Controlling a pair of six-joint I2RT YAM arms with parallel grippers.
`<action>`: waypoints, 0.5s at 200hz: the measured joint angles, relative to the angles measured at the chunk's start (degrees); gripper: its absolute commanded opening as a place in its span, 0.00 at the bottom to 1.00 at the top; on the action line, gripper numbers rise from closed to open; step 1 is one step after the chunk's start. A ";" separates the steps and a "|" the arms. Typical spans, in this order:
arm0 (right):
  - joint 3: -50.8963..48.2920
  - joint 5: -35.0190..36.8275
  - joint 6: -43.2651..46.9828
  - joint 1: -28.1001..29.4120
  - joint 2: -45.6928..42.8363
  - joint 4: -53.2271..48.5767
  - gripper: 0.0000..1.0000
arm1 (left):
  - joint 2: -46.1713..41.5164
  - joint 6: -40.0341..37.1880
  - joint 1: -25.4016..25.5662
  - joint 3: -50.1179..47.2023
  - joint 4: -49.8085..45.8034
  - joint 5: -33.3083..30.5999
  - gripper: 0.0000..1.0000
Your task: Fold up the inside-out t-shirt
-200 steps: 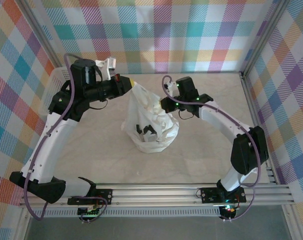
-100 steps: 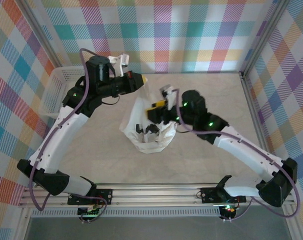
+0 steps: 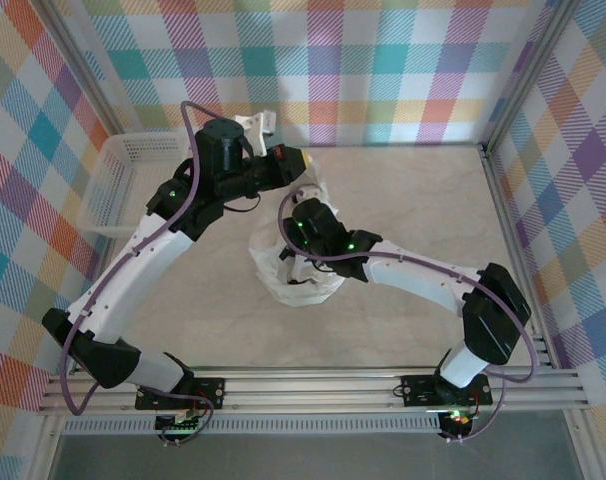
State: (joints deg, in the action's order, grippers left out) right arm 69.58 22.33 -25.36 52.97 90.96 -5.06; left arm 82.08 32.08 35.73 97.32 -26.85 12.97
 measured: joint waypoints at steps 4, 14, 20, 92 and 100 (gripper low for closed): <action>-0.85 -1.42 0.39 -0.35 -0.72 0.42 0.00 | -0.07 -0.42 0.02 0.00 -0.31 -0.76 0.02; -2.91 -7.21 1.51 -1.57 -2.80 1.14 0.00 | -0.02 -2.32 -0.07 0.52 -1.95 -2.82 0.09; -3.98 -11.34 1.90 -2.56 -4.09 1.44 0.00 | 0.35 -3.87 -0.50 1.44 -3.78 -3.98 0.10; -6.75 -64.87 1.73 -22.99 -9.14 5.51 0.00 | -0.07 -22.88 -14.34 -6.51 -14.93 -1.57 0.65; -6.49 -68.63 1.62 -24.00 -8.92 5.49 0.00 | -1.44 -23.89 -15.61 -10.47 -15.04 0.02 0.68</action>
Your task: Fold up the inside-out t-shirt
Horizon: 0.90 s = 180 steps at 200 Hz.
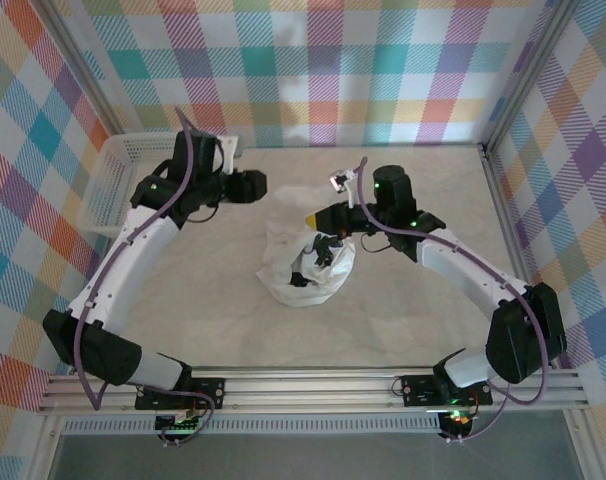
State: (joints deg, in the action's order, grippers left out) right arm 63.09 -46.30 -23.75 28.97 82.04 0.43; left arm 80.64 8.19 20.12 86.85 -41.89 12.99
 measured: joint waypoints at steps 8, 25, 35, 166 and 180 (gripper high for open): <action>0.46 -3.21 0.04 -0.83 0.35 -0.20 0.00 | -1.57 -0.48 -0.48 -4.15 0.33 1.77 0.71; 2.25 -8.22 0.68 -1.92 1.16 -1.84 0.00 | -4.26 -1.25 -0.37 -12.37 0.63 6.05 0.73; 3.26 -10.32 0.94 -2.19 1.42 -2.67 0.00 | -4.63 -1.38 -0.28 -16.13 1.64 7.58 0.75; 4.31 -6.40 0.92 -3.15 2.01 -6.62 0.03 | 17.31 23.08 0.74 -24.02 39.34 23.37 0.00; 2.38 -0.20 1.51 -4.87 1.36 -8.35 0.05 | 12.50 25.22 0.74 -23.50 38.64 22.95 0.00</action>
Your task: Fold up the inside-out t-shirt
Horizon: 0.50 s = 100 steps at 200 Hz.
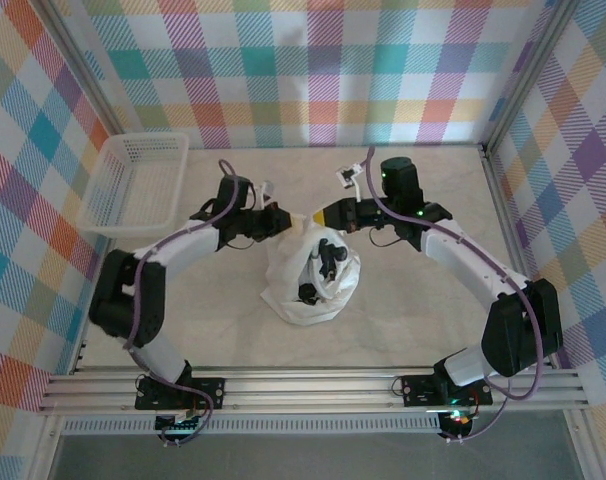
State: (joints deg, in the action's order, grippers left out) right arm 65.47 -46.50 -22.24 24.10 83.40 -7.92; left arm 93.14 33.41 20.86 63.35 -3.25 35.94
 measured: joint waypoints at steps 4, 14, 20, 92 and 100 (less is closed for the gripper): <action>-1.05 2.29 0.15 -0.68 -0.39 -0.42 0.05 | -1.33 0.52 0.00 0.59 -0.83 -0.09 0.00; -4.00 8.61 0.66 -2.47 -1.09 -2.08 0.05 | -5.16 1.11 0.00 3.69 -3.93 -0.76 0.00; -5.57 11.63 1.11 -3.23 -1.16 -3.13 0.05 | -7.02 1.38 0.00 6.14 -5.75 -0.94 0.00; -7.17 26.97 8.74 0.22 -4.11 -13.05 0.72 | -15.08 7.15 0.24 11.85 -14.03 1.27 0.00; -7.87 28.92 11.74 3.10 -7.30 -10.49 0.78 | -14.84 7.45 0.31 11.76 -14.97 1.25 0.00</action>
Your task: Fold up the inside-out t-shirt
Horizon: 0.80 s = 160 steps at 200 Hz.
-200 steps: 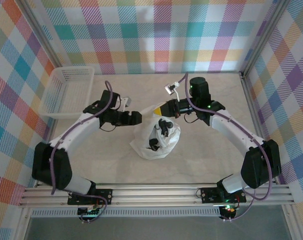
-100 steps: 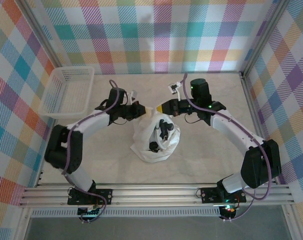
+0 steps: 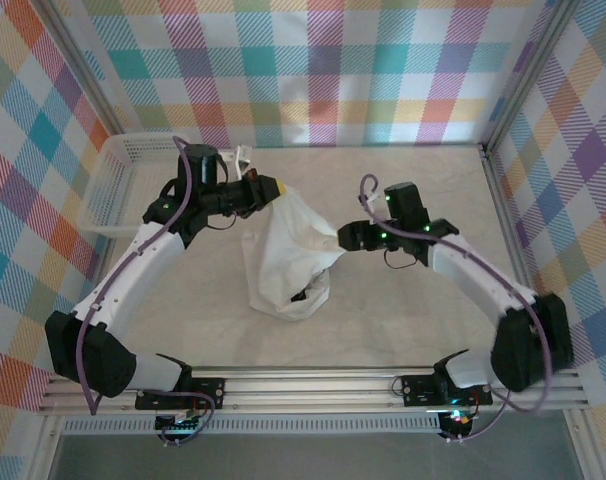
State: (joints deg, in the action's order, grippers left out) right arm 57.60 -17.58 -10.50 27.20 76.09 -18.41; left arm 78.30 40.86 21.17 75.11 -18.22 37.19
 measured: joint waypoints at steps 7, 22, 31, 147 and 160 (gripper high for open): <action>-0.83 1.18 3.15 2.80 -2.67 2.93 0.80 | 0.11 0.11 0.11 -0.02 -0.50 -0.11 0.00; -1.95 1.86 9.92 7.69 -5.57 8.59 0.81 | 0.11 0.11 0.20 -0.02 -1.18 -0.13 0.00; -1.73 2.29 13.27 8.98 -4.94 11.30 0.83 | 0.11 0.11 0.22 -0.02 -1.25 -0.13 0.00; 12.70 -27.58 12.94 5.44 12.44 11.85 0.00 | 5.64 -9.68 -5.40 9.73 -13.70 -5.62 0.00; 10.49 -32.33 5.81 4.22 7.91 17.90 0.00 | 8.61 -10.29 -6.29 7.63 -11.96 -3.30 0.00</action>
State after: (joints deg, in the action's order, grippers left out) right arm 68.10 -49.91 -4.69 31.42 84.01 -0.51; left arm 86.91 30.57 14.87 82.74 -30.17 33.89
